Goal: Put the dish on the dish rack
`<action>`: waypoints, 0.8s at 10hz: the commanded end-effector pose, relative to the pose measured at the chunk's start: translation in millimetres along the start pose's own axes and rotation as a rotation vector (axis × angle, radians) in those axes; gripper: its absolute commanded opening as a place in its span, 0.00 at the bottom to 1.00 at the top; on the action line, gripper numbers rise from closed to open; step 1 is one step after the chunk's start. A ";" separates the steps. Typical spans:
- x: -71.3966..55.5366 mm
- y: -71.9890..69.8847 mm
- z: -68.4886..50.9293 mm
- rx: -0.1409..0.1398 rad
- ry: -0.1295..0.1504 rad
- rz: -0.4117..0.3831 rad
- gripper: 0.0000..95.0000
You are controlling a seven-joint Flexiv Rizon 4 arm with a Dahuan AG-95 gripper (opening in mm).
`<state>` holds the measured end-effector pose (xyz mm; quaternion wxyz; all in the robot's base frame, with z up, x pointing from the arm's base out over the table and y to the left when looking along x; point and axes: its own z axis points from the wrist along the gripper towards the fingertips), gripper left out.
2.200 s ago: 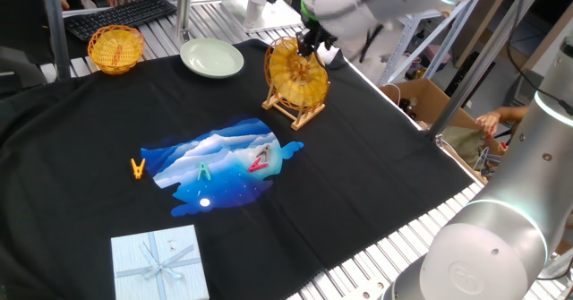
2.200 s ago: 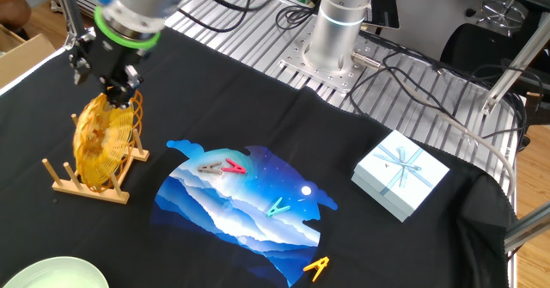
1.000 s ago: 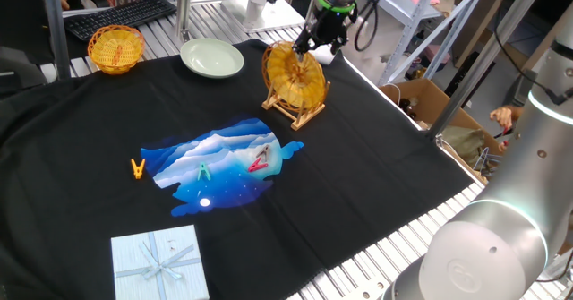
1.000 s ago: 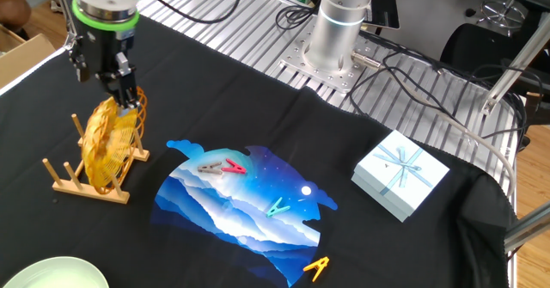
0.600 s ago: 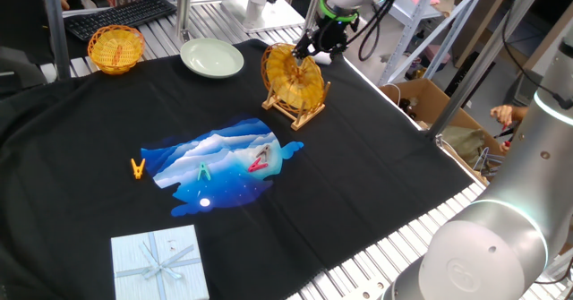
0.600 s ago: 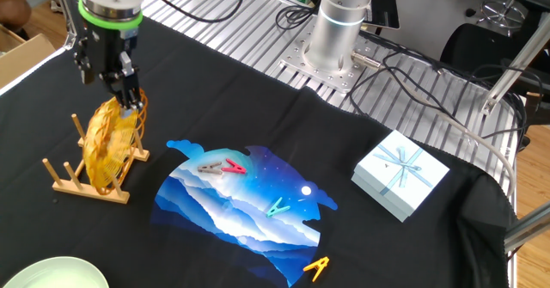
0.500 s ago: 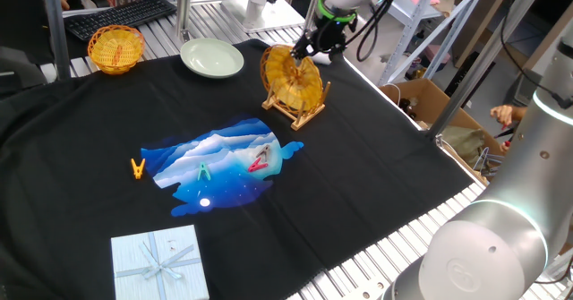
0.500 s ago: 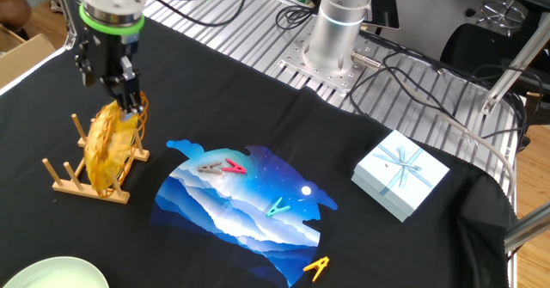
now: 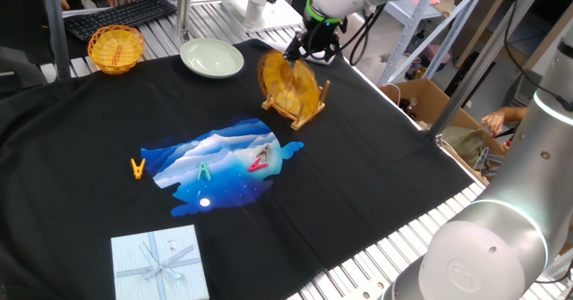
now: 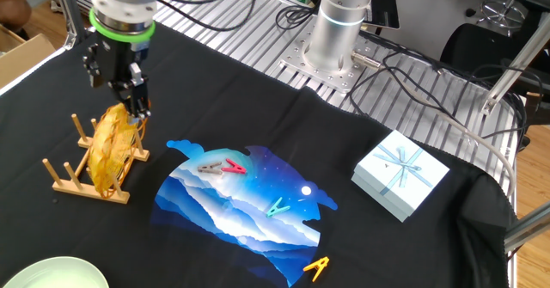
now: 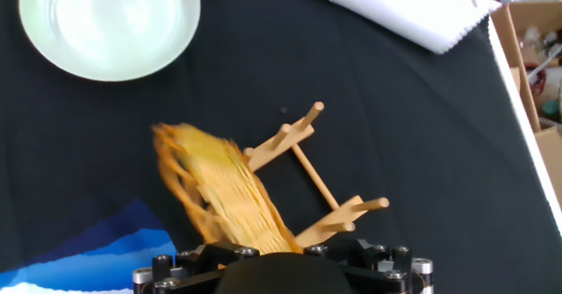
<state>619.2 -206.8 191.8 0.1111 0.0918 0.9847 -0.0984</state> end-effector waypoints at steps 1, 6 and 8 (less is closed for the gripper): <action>1.3 2.7 2.3 -0.003 -0.008 0.009 1.00; 3.8 21.4 -6.1 -0.060 0.072 0.088 1.00; 3.9 28.2 -14.7 -0.106 0.136 0.110 1.00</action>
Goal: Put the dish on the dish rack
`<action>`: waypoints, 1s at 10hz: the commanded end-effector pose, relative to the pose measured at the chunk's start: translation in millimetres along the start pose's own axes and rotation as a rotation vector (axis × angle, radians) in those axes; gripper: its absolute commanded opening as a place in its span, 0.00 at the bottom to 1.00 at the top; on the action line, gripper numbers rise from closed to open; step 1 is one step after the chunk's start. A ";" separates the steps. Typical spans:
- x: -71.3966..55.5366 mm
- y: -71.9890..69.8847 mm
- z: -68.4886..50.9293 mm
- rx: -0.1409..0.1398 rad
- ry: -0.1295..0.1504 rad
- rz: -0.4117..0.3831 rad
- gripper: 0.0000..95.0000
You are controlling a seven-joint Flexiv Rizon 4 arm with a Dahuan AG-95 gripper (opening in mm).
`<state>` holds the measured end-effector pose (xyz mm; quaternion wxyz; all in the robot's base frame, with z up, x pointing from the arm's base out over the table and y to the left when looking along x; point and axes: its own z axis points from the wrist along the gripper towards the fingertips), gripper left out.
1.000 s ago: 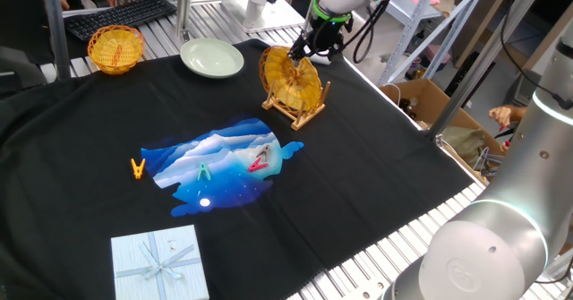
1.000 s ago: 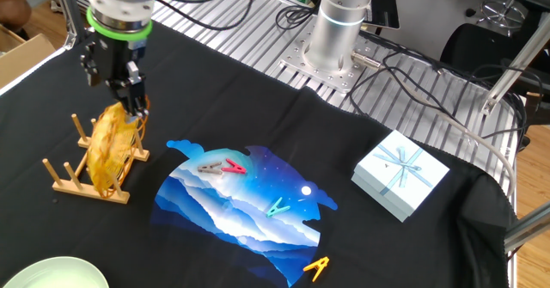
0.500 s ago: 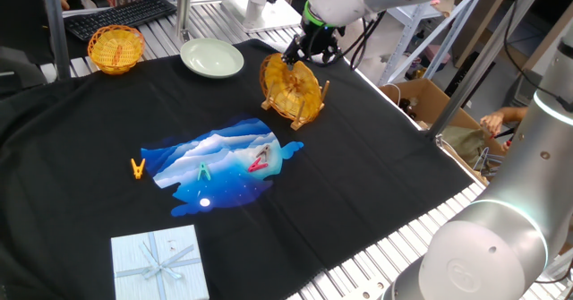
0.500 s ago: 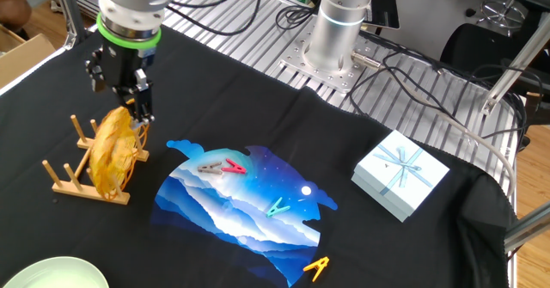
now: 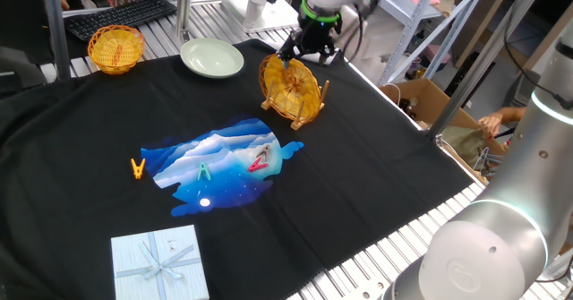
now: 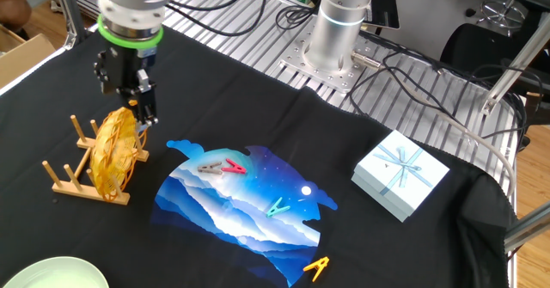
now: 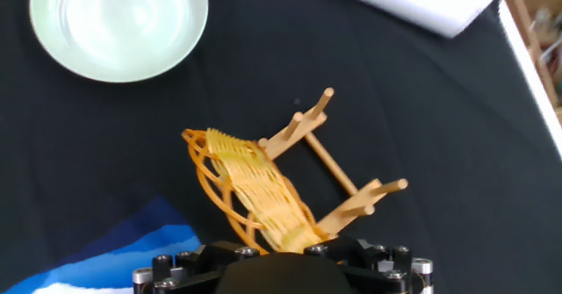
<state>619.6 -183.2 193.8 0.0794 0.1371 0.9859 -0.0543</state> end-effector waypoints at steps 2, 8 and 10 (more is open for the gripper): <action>4.2 9.5 -20.6 -0.044 0.097 -0.016 1.00; 7.7 -0.6 -62.6 -0.082 0.197 -0.142 0.20; 12.9 -5.9 -72.0 -0.084 0.217 -0.217 0.00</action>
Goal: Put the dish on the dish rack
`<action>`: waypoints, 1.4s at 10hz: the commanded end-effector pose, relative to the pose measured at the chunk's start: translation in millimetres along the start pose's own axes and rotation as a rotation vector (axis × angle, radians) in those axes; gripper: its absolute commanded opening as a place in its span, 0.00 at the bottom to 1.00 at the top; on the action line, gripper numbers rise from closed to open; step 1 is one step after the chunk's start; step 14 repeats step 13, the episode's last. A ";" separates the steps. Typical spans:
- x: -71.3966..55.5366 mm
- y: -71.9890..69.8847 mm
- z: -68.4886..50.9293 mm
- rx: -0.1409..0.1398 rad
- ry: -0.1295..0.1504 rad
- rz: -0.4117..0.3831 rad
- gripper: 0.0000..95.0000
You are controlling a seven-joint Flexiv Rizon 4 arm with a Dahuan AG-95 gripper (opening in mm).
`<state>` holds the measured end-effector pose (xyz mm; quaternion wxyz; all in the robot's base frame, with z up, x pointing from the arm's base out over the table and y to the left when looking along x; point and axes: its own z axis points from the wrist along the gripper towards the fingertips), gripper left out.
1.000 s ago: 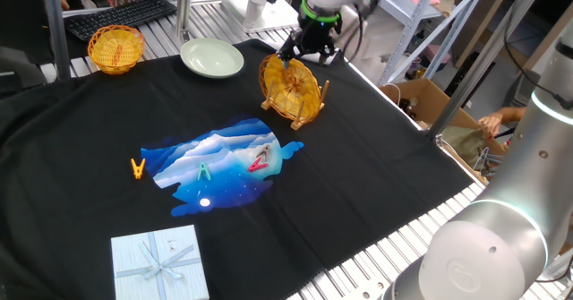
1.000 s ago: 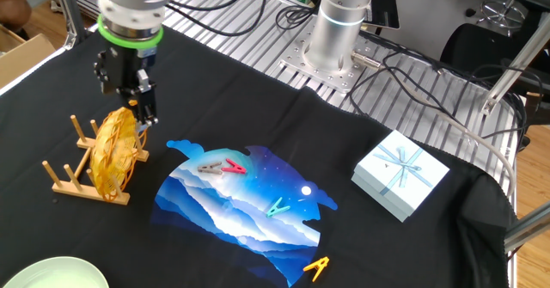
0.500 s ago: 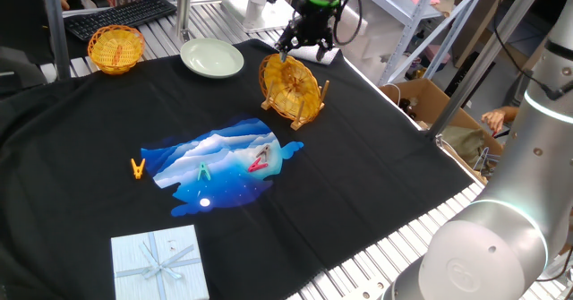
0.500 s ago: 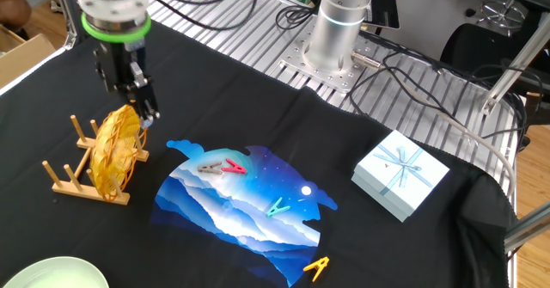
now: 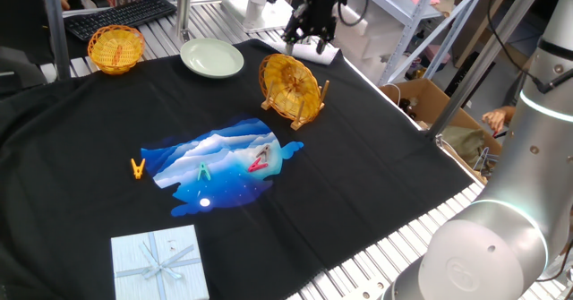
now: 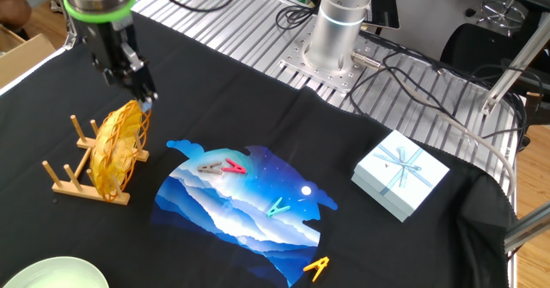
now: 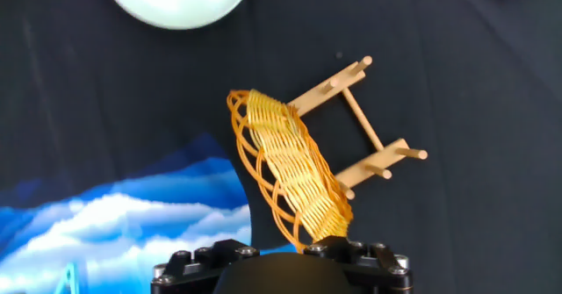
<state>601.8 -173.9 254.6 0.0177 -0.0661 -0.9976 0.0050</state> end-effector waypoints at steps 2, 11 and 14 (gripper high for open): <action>14.7 -6.1 -12.0 0.005 0.025 -0.151 0.00; 33.0 -28.3 0.9 0.056 0.000 -0.373 0.00; 32.2 -31.5 2.2 0.044 0.007 -0.373 0.00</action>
